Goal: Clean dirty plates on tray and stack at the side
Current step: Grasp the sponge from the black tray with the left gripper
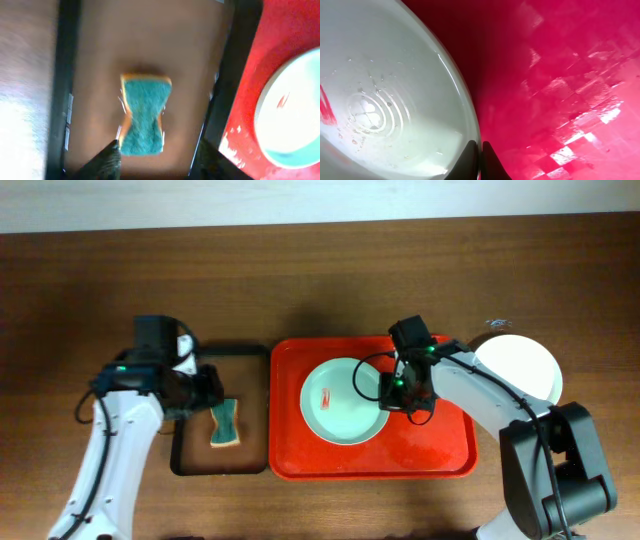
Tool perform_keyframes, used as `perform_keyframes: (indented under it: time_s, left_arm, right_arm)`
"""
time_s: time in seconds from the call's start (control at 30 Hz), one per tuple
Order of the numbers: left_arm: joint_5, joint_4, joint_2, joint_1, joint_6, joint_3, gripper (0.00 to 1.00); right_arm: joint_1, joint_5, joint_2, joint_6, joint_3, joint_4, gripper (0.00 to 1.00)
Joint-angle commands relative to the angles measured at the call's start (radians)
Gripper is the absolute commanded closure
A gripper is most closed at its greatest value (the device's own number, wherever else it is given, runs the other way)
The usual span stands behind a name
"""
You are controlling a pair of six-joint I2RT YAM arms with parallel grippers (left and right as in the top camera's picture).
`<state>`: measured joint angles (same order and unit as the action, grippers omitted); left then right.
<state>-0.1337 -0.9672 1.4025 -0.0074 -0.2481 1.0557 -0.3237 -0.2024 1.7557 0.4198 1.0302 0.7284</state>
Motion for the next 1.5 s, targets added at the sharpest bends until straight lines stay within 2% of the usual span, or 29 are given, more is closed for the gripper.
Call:
perform_keyframes:
  time_s: [0.0,0.23,0.33,0.4,0.7,0.8,0.87,0.9,0.93,1.07,1.1,1.13,1.17,1.23,1.37,1.47]
  left_arm:
    - [0.065,0.001,-0.01,-0.042,0.018,-0.06,0.6]
    - [0.077,0.013,0.079,-0.045,0.019,-0.07,0.65]
    - [0.064,0.047,0.169,-0.045,0.042,-0.07,0.72]
    - [-0.035,0.073,0.208,-0.045,0.13,-0.07,0.72]
    - [0.003,0.077,0.269,-0.045,0.118,-0.076,0.7]
    - [0.011,0.093,0.313,-0.045,0.107,-0.076,0.79]
    - [0.011,0.095,0.32,-0.045,0.107,-0.076,0.8]
    - [0.011,0.093,0.32,-0.045,0.107,-0.078,0.78]
    - [0.011,0.097,0.32,-0.045,0.107,-0.087,0.77]
    - [0.011,0.129,0.32,-0.045,0.108,-0.137,0.76]
    - [0.011,0.131,0.32,-0.045,0.108,-0.137,0.87]
    - [0.01,0.135,0.32,-0.045,0.108,-0.136,1.0]
    - [0.01,0.134,0.32,-0.045,0.108,-0.13,1.0]
    - [0.009,0.113,0.319,-0.045,0.107,-0.078,1.0]
    - [0.006,0.057,0.281,-0.047,0.108,0.035,1.0]
    - [0.008,0.049,0.219,-0.097,0.109,0.081,1.0]
  right_arm:
    - [-0.018,-0.01,-0.018,0.007,-0.002,-0.003,0.96]
    - [-0.018,0.005,-0.014,0.007,-0.002,-0.003,0.96]
    - [-0.018,0.005,-0.014,0.008,-0.002,-0.003,0.96]
    - [-0.018,0.005,-0.014,0.007,-0.002,-0.003,0.96]
    - [-0.018,0.005,-0.014,0.007,-0.002,-0.003,0.96]
    - [-0.018,0.005,-0.014,0.008,-0.002,-0.003,0.96]
    - [-0.018,0.005,-0.014,0.007,-0.002,-0.003,0.96]
    - [-0.018,0.005,-0.014,0.007,-0.002,-0.005,0.95]
    - [-0.018,0.005,-0.014,0.007,-0.002,-0.007,0.89]
    - [-0.018,0.005,-0.014,0.008,-0.002,-0.008,0.8]
    - [-0.018,0.005,-0.014,0.008,-0.002,-0.01,0.78]
    - [-0.018,0.005,-0.014,0.008,-0.002,-0.01,0.78]
    - [-0.018,0.004,-0.014,0.008,-0.002,-0.01,0.81]
    - [-0.018,0.004,-0.014,0.008,-0.002,-0.01,0.96]
    - [-0.019,0.0,-0.014,0.008,-0.025,-0.01,0.96]
    - [-0.018,-0.007,-0.014,0.008,-0.039,-0.011,0.96]
